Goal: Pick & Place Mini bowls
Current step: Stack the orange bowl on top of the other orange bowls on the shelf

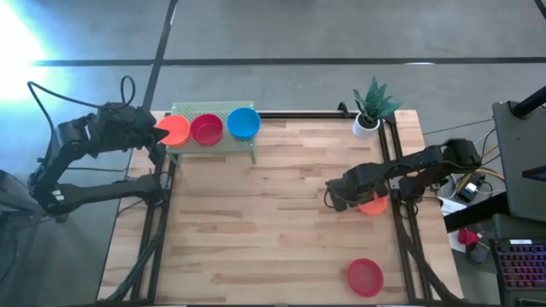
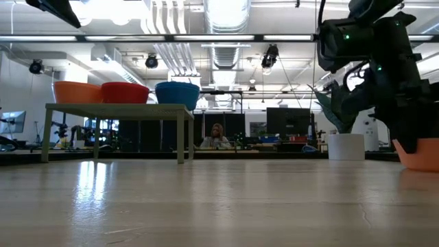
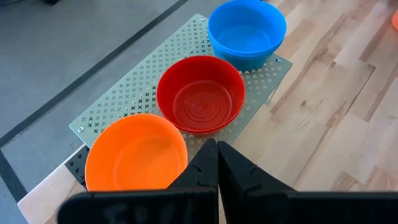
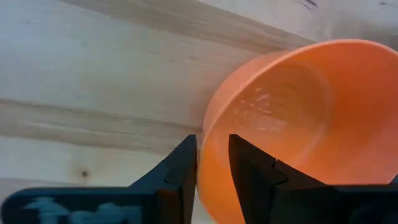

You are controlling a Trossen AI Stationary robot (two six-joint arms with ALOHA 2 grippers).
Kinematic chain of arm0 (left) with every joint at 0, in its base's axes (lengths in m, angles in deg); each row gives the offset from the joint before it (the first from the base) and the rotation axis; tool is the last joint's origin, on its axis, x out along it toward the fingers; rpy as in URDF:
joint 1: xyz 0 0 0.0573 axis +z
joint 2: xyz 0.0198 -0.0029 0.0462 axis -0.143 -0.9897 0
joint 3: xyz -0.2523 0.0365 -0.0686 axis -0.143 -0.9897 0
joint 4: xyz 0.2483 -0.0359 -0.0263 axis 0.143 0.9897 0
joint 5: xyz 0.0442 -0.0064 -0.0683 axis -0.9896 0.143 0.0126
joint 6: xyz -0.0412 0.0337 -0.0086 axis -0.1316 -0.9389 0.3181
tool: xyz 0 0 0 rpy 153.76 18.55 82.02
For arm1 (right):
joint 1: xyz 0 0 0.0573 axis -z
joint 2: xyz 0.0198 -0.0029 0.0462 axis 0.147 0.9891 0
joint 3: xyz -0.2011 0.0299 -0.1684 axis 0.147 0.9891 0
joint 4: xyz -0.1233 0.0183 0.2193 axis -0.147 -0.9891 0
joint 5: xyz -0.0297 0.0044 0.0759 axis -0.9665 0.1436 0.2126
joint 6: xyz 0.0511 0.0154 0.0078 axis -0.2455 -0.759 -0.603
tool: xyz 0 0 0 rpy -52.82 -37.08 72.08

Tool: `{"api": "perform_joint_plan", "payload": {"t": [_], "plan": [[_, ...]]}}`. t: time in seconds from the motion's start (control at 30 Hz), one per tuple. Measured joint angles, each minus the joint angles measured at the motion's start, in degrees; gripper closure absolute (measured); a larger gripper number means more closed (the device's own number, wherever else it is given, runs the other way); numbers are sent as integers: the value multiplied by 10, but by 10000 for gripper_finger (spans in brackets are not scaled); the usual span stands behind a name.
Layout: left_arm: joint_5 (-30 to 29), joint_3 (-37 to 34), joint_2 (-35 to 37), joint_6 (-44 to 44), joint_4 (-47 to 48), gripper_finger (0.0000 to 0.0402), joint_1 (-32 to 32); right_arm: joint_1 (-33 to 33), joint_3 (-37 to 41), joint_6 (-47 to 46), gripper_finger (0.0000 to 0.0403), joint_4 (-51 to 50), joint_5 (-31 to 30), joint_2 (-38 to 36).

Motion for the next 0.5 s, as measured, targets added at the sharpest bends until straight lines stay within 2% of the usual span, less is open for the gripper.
{"api": "perform_joint_plan", "payload": {"t": [0.17,0.33,0.5], "plan": [[0,0,0,0,0,402,0,0,0,30,383,10,-1,0],[0,0,0,0,0,402,0,0,-12,71,393,19,-2,0],[0,0,0,0,0,402,0,0,-66,136,394,23,-12,1]]}}
